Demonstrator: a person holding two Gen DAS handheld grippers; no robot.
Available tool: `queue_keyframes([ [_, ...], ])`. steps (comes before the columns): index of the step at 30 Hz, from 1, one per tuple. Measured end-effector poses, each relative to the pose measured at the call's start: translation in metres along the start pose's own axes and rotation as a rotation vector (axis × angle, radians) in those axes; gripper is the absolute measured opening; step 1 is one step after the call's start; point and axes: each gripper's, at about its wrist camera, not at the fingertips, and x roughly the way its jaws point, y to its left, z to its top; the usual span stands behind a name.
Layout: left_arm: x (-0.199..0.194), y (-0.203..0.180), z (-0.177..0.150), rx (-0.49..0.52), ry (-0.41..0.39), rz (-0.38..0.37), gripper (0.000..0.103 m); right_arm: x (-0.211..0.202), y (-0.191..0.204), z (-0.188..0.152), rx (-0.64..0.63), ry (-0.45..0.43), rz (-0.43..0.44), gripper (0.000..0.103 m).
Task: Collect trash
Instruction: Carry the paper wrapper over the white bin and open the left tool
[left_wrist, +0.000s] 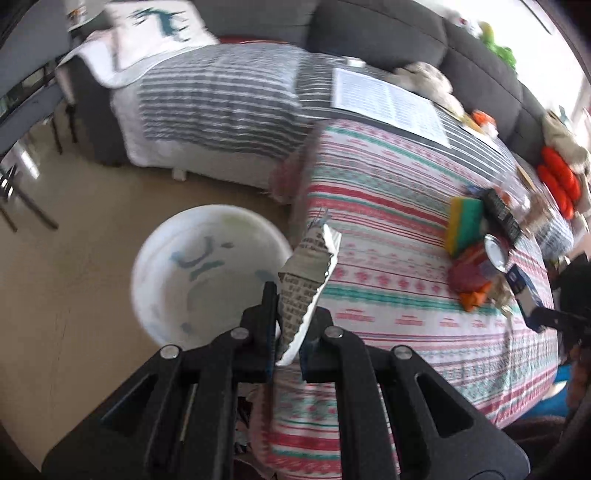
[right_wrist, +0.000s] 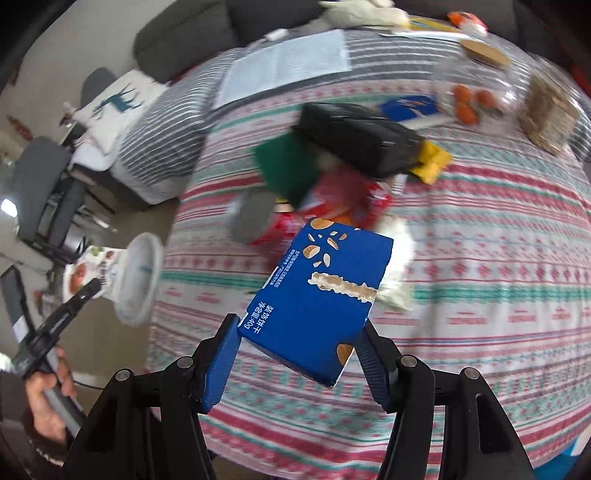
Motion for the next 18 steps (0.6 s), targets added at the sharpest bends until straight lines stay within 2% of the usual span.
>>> queue_keyframes([
  [6, 0.016, 0.032, -0.005, -0.073, 0.045, 0.038, 0.011, 0.007, 0.056, 0.003, -0.060, -0.008, 0.071, 0.063],
  [12, 0.025, 0.049, -0.008, -0.084, 0.061, 0.060, 0.012, 0.018, 0.093, 0.010, -0.101, -0.010, 0.113, 0.063],
  [13, 0.027, 0.051, -0.008, -0.088, 0.067, 0.057, 0.018, 0.022, 0.099, 0.011, -0.108, -0.006, 0.117, 0.063],
  [14, 0.028, 0.054, -0.008, -0.091, 0.077, 0.047, 0.036, 0.026, 0.105, 0.013, -0.115, -0.002, 0.119, 0.063],
  [15, 0.029, 0.057, -0.010, -0.100, 0.086, 0.045, 0.048, 0.032, 0.109, 0.014, -0.120, 0.002, 0.120, 0.063],
  [16, 0.029, 0.061, -0.011, -0.115, 0.087, 0.057, 0.069, 0.036, 0.114, 0.015, -0.125, 0.008, 0.124, 0.063],
  [17, 0.027, 0.065, -0.012, -0.127, 0.082, 0.069, 0.076, 0.042, 0.119, 0.016, -0.131, 0.015, 0.126, 0.063],
  [18, 0.025, 0.068, -0.012, -0.134, 0.080, 0.075, 0.077, 0.045, 0.122, 0.017, -0.136, 0.021, 0.128, 0.063],
])
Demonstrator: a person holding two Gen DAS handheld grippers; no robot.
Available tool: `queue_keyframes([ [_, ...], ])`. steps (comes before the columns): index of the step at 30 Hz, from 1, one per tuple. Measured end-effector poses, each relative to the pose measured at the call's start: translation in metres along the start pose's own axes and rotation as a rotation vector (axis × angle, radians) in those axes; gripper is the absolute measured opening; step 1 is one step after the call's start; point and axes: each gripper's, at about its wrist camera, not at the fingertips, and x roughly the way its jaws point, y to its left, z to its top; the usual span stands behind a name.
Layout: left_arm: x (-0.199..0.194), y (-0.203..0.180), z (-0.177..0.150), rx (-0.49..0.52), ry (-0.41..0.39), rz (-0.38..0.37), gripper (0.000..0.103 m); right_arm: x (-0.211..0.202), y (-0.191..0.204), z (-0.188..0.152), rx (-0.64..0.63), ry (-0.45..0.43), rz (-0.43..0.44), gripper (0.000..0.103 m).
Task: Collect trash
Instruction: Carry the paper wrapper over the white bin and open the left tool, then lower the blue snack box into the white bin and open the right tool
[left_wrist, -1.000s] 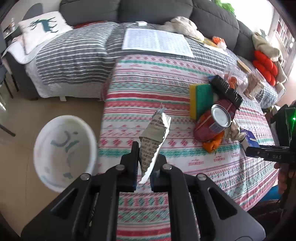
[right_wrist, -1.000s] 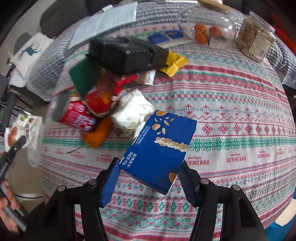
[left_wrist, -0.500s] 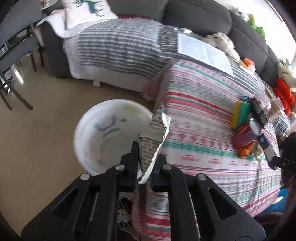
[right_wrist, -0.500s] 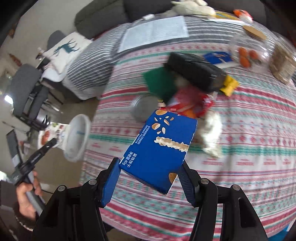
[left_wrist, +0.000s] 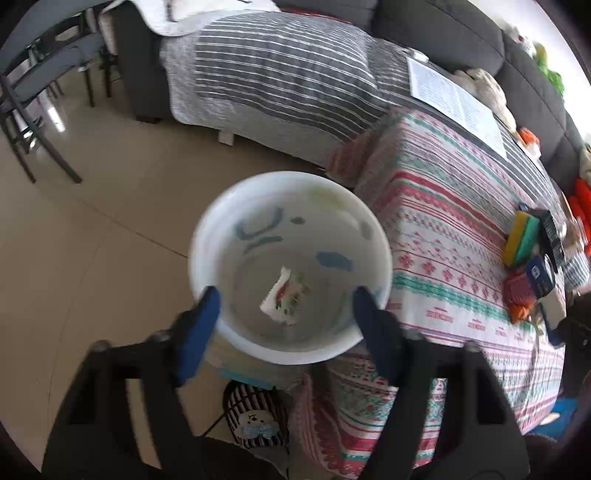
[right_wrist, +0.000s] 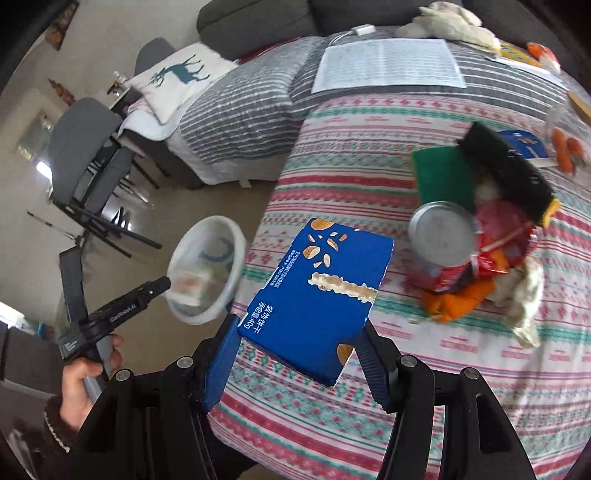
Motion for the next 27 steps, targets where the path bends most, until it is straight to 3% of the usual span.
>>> queue_keyframes([
  [8, -0.012, 0.028, -0.011, -0.035, 0.010, 0.142, 0.096, 0.052, 0.041, 0.015, -0.055, 0.048, 0.040, 0.063],
  [12, -0.013, 0.035, -0.017, 0.002, 0.002, 0.225, 0.099, 0.084, 0.063, 0.019, -0.094, 0.076, 0.048, 0.063],
  [22, -0.009, 0.049, -0.020, 0.035, 0.019, 0.259, 0.099, 0.135, 0.092, 0.027, -0.106, 0.069, 0.093, 0.063],
  [25, -0.008, 0.047, -0.021, 0.039, 0.026, 0.256, 0.100, 0.141, 0.096, 0.030, -0.100, 0.045, 0.150, 0.065],
  [27, -0.009, 0.045, -0.021, 0.047, 0.029, 0.256, 0.100, 0.142, 0.097, 0.033, -0.093, 0.020, 0.186, 0.076],
])
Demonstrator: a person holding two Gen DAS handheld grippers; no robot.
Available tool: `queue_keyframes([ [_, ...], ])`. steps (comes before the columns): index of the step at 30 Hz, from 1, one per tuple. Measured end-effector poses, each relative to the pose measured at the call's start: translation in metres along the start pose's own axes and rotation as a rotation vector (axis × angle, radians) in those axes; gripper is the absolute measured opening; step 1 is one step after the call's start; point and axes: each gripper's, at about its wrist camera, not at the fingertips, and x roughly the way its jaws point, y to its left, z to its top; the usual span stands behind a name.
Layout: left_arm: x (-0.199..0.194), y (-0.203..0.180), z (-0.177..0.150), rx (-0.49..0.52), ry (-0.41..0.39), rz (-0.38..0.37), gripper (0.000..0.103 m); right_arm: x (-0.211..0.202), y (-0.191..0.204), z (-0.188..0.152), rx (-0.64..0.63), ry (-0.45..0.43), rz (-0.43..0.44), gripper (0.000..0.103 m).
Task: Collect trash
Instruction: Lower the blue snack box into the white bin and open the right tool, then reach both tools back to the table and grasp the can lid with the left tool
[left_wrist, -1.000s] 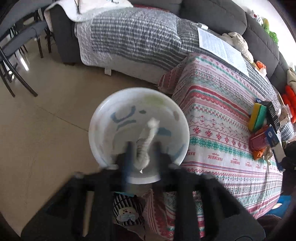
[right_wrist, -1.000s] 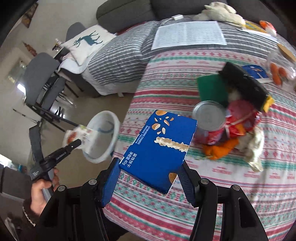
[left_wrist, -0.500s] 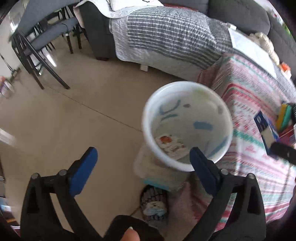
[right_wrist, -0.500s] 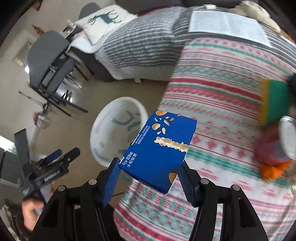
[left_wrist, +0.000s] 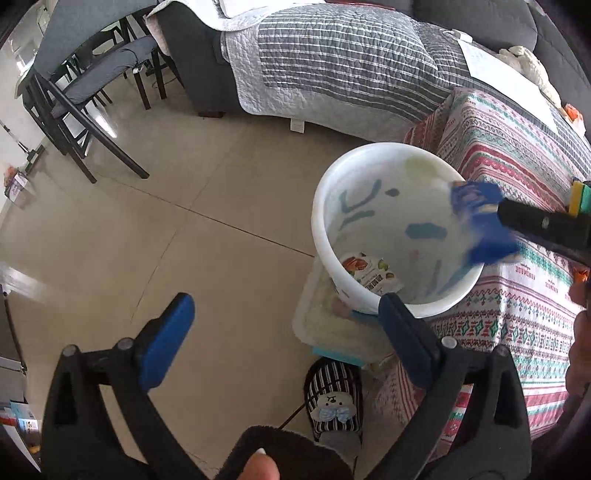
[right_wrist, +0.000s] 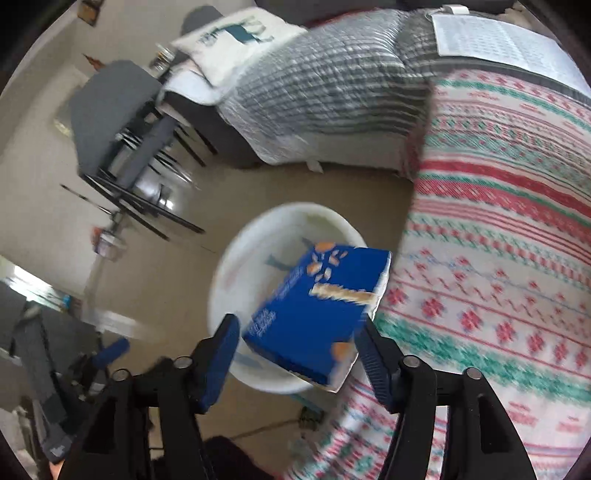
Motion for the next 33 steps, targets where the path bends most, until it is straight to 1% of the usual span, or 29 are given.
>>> queue_keyframes([
  [3, -0.003, -0.002, 0.000, 0.004, -0.002, -0.006, 0.100, -0.005, -0.003, 0.001, 0.025, -0.018, 0.017, 0.077],
  [5, -0.005, -0.005, 0.000, 0.008, -0.005, -0.009, 0.100, -0.014, -0.006, 0.001, 0.025, -0.017, -0.034, 0.077],
  [8, -0.008, -0.015, 0.002, 0.028, -0.009, -0.012, 0.100, -0.034, -0.009, 0.001, 0.008, -0.047, -0.104, 0.077],
  [9, -0.010, -0.021, 0.003, 0.039, -0.012, -0.014, 0.100, -0.046, -0.012, 0.000, 0.000, -0.066, -0.137, 0.077],
  [12, -0.014, -0.036, 0.006, 0.070, -0.019, -0.026, 0.100, -0.078, -0.021, -0.003, -0.006, -0.117, -0.184, 0.078],
  [19, -0.040, -0.099, 0.015, 0.144, -0.056, -0.092, 0.100, -0.163, -0.071, -0.015, 0.019, -0.221, -0.318, 0.080],
  [22, -0.053, -0.131, 0.017, 0.175, -0.073, -0.133, 0.100, -0.199, -0.098, -0.026, 0.058, -0.249, -0.348, 0.081],
  [24, -0.062, -0.155, 0.017, 0.203, -0.086, -0.163, 0.100, -0.220, -0.115, -0.034, 0.079, -0.270, -0.379, 0.084],
  [27, -0.071, -0.188, 0.015, 0.239, -0.099, -0.196, 0.100, -0.242, -0.138, -0.046, 0.106, -0.283, -0.427, 0.084],
  [33, -0.082, -0.252, 0.011, 0.309, -0.106, -0.263, 0.100, -0.282, -0.193, -0.077, 0.187, -0.266, -0.506, 0.084],
])
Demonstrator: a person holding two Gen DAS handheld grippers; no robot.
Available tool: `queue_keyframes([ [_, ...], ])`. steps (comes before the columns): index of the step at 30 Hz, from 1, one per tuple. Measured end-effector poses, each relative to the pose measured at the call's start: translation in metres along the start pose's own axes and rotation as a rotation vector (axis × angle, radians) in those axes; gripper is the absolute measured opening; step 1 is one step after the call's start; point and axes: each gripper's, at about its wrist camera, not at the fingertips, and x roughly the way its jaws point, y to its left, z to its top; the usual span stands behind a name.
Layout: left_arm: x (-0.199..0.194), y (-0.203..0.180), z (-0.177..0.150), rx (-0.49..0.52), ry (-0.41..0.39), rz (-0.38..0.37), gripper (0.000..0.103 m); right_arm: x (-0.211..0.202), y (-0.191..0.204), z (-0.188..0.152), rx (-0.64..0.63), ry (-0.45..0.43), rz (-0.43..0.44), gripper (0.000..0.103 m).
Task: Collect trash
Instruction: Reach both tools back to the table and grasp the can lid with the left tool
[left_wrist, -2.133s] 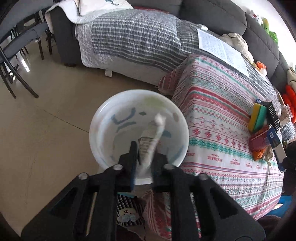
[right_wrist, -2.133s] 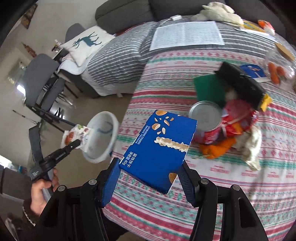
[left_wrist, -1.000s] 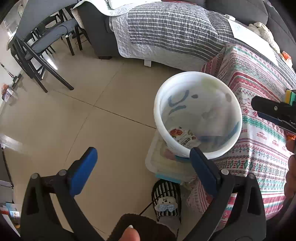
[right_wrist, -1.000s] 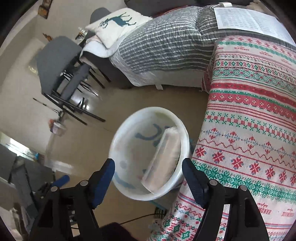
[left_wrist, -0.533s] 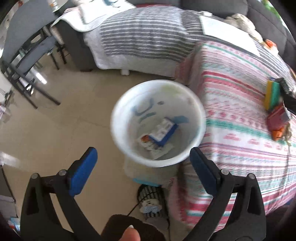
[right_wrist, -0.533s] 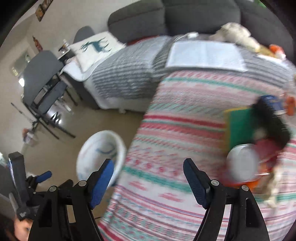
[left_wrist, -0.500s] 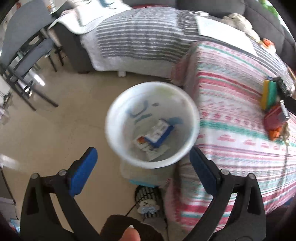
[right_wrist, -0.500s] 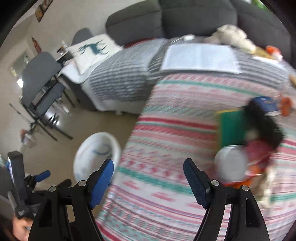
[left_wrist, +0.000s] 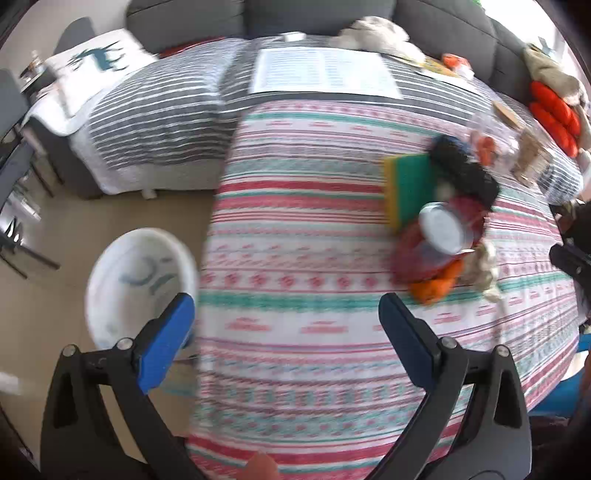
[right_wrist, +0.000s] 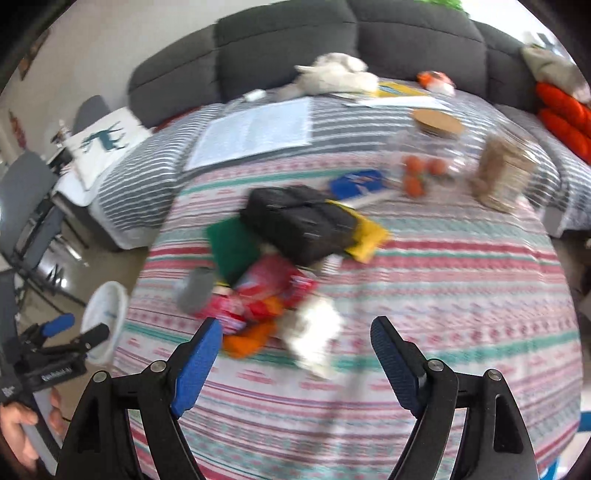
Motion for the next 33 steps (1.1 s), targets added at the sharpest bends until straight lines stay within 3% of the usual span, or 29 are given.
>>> queue_keyframes([
  [9, 0.012, -0.067, 0.012, 0.084, 0.003, -0.078, 0.100, -0.009, -0.083, -0.015, 0.102, 0.043, -0.072, 0.084],
  [22, 0.032, -0.113, 0.030, 0.060, -0.019, -0.191, 0.096, 0.003, -0.115, -0.019, 0.171, 0.118, -0.083, 0.084],
  [27, 0.037, -0.121, 0.036, 0.063, -0.041, -0.186, 0.092, 0.006, -0.121, -0.020, 0.171, 0.128, -0.091, 0.084],
  [33, 0.046, -0.129, 0.041, 0.106, -0.062, -0.135, 0.078, 0.003, -0.128, -0.021, 0.196, 0.129, -0.083, 0.084],
])
